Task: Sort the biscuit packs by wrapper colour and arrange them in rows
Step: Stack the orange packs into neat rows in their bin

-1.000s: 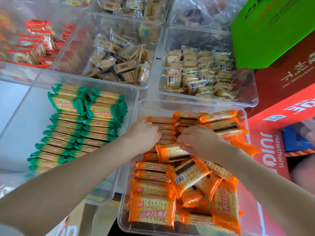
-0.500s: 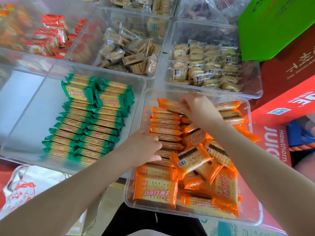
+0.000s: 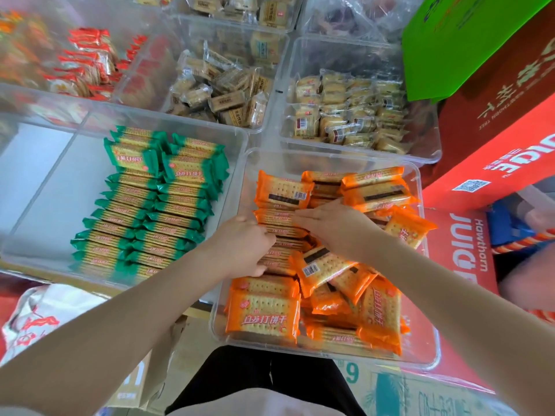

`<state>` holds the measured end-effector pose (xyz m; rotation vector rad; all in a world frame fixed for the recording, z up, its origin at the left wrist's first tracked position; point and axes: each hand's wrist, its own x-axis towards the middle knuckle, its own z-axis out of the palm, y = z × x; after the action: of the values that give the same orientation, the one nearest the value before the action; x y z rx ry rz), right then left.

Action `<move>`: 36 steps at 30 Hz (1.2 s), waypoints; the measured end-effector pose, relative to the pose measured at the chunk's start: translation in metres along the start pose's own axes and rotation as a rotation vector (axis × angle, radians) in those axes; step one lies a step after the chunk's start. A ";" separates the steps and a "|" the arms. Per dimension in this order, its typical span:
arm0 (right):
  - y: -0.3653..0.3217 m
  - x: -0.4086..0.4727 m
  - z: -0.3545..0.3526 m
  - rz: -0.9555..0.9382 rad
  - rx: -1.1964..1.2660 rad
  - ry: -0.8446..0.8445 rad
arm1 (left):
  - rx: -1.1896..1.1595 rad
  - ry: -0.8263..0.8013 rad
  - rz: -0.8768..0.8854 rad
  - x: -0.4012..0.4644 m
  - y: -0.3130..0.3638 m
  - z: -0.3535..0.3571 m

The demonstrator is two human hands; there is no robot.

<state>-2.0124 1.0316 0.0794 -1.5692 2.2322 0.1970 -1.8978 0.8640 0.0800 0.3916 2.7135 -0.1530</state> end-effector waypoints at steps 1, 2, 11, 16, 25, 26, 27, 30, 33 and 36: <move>-0.002 0.003 0.003 -0.035 -0.068 -0.031 | 0.012 0.027 0.002 0.000 0.001 0.000; -0.003 0.005 0.006 -0.063 -0.115 -0.062 | 0.029 0.045 0.004 -0.001 0.002 0.000; -0.010 0.024 0.009 -0.155 -0.274 -0.097 | 0.032 0.046 0.019 -0.005 0.000 0.011; -0.007 0.029 0.007 -0.174 -0.195 -0.073 | 0.061 0.057 0.030 -0.007 -0.005 0.017; -0.008 0.042 0.005 -0.161 -0.039 -0.163 | 0.049 0.056 0.034 -0.005 -0.003 0.017; -0.008 0.040 0.001 -0.136 0.047 -0.138 | 0.042 0.030 0.029 -0.004 -0.003 0.015; -0.007 0.035 -0.004 -0.091 0.151 -0.090 | 0.042 0.007 0.028 -0.003 -0.002 0.012; 0.002 0.006 -0.018 -0.015 0.389 -0.018 | 0.028 -0.017 0.005 -0.003 -0.003 0.006; 0.010 -0.026 -0.021 -0.027 0.317 -0.173 | -0.056 0.034 -0.026 -0.003 -0.006 -0.004; 0.006 -0.035 -0.009 -0.027 0.043 -0.160 | -0.115 0.101 -0.038 -0.002 -0.014 -0.016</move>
<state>-2.0105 1.0610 0.1006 -1.5048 2.0783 0.2556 -1.9061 0.8524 0.0961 0.3222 2.8136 0.0126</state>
